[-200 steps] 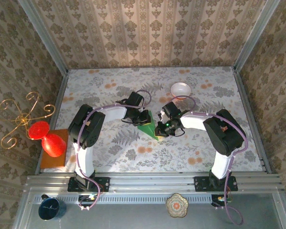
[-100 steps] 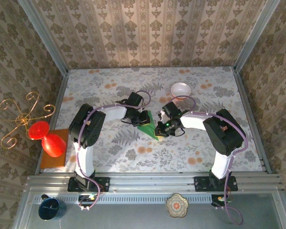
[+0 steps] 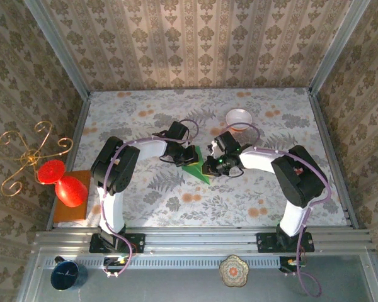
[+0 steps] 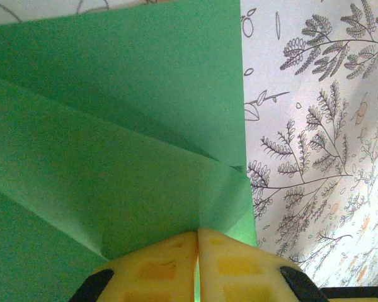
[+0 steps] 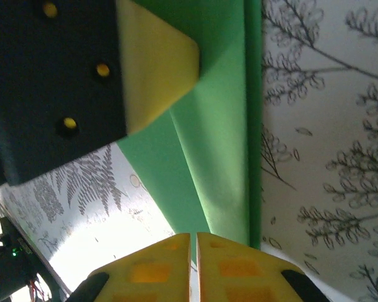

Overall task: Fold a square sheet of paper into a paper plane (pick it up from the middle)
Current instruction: Fourth fold the wing at the center of the table.

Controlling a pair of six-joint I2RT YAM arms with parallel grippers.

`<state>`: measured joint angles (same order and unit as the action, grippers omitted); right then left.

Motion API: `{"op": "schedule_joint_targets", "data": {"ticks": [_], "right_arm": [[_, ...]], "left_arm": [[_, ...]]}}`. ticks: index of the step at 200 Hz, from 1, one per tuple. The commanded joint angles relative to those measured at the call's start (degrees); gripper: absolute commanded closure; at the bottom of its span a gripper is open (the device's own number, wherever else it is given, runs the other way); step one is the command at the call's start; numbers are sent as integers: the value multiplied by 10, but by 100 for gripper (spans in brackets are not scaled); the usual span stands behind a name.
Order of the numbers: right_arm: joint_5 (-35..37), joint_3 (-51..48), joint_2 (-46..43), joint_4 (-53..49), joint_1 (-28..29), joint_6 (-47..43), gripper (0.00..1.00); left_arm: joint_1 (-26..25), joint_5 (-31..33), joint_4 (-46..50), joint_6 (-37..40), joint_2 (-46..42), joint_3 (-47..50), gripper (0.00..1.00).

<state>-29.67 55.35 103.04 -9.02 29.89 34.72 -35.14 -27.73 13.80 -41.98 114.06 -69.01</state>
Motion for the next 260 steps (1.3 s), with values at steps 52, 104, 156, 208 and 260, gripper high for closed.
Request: {"op": "schedule_joint_targets", "data": {"ticks": [52, 104, 156, 208, 260], "right_arm": [[-4, 40, 60, -19, 4, -9, 89], [34, 47, 68, -95, 2, -48, 90], [54, 43, 87, -136, -1, -71, 90], [52, 35, 118, -134, -3, -67, 91], [64, 25, 128, -130, -5, -65, 91]], "left_arm": [[2, 11, 24, 9, 27, 13, 88], [2, -3, 35, -10, 34, 16, 88], [11, 0, 83, 4, 2, -21, 87], [39, -13, 31, 43, 3, -5, 85], [104, -32, 6, 85, 30, -10, 84]]}}
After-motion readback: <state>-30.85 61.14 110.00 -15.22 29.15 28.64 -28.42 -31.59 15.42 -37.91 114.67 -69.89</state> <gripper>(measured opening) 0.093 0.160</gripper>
